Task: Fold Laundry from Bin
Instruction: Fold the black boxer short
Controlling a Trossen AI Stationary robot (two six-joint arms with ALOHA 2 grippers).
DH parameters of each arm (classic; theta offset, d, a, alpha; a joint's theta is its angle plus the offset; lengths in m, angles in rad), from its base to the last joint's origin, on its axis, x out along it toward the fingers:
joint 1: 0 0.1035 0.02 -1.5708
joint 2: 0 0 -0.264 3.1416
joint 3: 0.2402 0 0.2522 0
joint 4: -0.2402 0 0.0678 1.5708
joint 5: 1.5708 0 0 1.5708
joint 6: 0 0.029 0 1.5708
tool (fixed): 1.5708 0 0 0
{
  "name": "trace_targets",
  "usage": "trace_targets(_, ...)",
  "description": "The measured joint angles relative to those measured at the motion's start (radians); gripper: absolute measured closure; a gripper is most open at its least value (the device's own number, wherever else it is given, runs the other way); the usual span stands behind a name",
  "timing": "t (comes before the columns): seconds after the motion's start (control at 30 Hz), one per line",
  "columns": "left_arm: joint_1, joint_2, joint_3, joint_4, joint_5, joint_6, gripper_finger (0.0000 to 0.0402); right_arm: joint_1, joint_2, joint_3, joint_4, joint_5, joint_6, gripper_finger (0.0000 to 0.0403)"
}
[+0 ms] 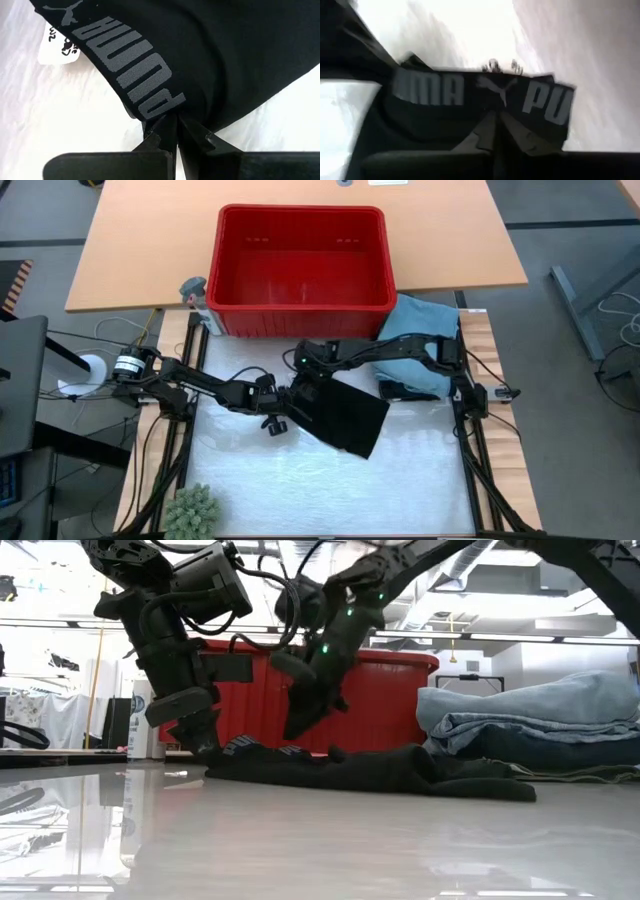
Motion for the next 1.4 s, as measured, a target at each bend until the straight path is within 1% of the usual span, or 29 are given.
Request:
trace_targets(0.07,0.0,0.0,0.0,0.001,0.001,-0.019,0.0401,-0.007,0.026,-0.001,-0.002,-0.001,-0.001,0.0374)
trace_targets(0.13,0.0,0.0,0.0,0.001,0.001,-0.034,0.0401,-0.009,0.048,-0.001,0.001,-0.001,0.001,0.0387)
trace_targets(0.2,0.0,0.0,0.0,0.001,0.011,-0.054,0.0401,-0.013,0.072,-0.001,0.006,-0.001,0.002,0.0388)
trace_targets(0.27,0.0,0.0,0.006,-0.006,0.038,-0.077,0.0401,-0.014,0.088,-0.001,0.006,-0.004,0.005,0.0378)
trace_targets(0.37,-0.004,-0.004,0.042,-0.039,0.099,-0.098,0.0401,-0.014,0.1,0.002,0.013,-0.025,0.021,0.036)
trace_targets(0.43,-0.009,-0.019,0.071,-0.062,0.119,-0.099,0.0401,-0.014,0.101,0.002,0.014,-0.031,0.025,0.0359)
trace_targets(0.57,-0.025,-0.083,0.121,-0.11,0.115,-0.095,0.0401,-0.016,0.102,0.002,0.035,-0.034,0.024,0.0375)
trace_targets(0.7,-0.031,-0.203,0.134,-0.17,0.102,-0.1,0.0401,-0.027,0.103,0.001,0.048,-0.058,0.028,0.0384)
trace_targets(0.73,-0.031,-0.231,0.134,-0.186,0.091,-0.113,0.0401,-0.027,0.103,0.0,0.049,-0.062,0.029,0.0383)
trace_targets(0.77,-0.031,-0.256,0.131,-0.179,0.058,-0.128,0.0401,-0.027,0.103,0.0,0.05,-0.063,0.028,0.0379)
trace_targets(0.8,-0.035,-0.28,0.118,-0.133,0.019,-0.133,0.0401,-0.027,0.104,0.0,0.051,-0.061,0.029,0.0373)
trace_targets(0.87,-0.036,-0.318,0.078,0.014,-0.013,-0.085,0.0401,-0.035,0.097,-0.001,0.054,-0.06,0.034,0.036)
trace_targets(0.93,-0.032,-0.336,0.026,0.159,0.008,-0.043,0.0401,-0.042,0.077,-0.004,0.043,-0.069,0.04,0.0351)
trace_targets(1.0,-0.018,-0.334,-0.029,0.25,0.057,-0.046,0.0401,-0.053,0.043,-0.005,0.046,-0.068,0.039,0.035)
trace_targets(1.03,-0.008,-0.329,-0.061,0.273,0.071,-0.052,0.0401,-0.055,0.025,-0.004,0.047,-0.068,0.039,0.035)
trace_targets(1.1,0.01,-0.305,-0.108,0.303,0.063,-0.063,0.0401,-0.063,-0.005,-0.001,0.054,-0.068,0.039,0.0351)
trace_targets(1.23,0.047,-0.272,-0.168,0.349,-0.052,-0.042,0.0401,-0.079,-0.038,-0.002,0.027,-0.068,0.04,0.0354)
trace_targets(1.27,0.06,-0.261,-0.179,0.372,-0.062,-0.029,0.0401,-0.08,-0.049,-0.004,0.004,-0.069,0.048,0.0354)
trace_targets(1.3,0.074,-0.25,-0.189,0.398,-0.052,-0.016,0.0401,-0.082,-0.064,-0.004,-0.012,-0.069,0.06,0.0354)
trace_targets(1.4,0.11,-0.209,-0.196,0.519,0.053,-0.003,0.0401,-0.084,-0.125,-0.002,-0.121,-0.077,0.066,0.0354)
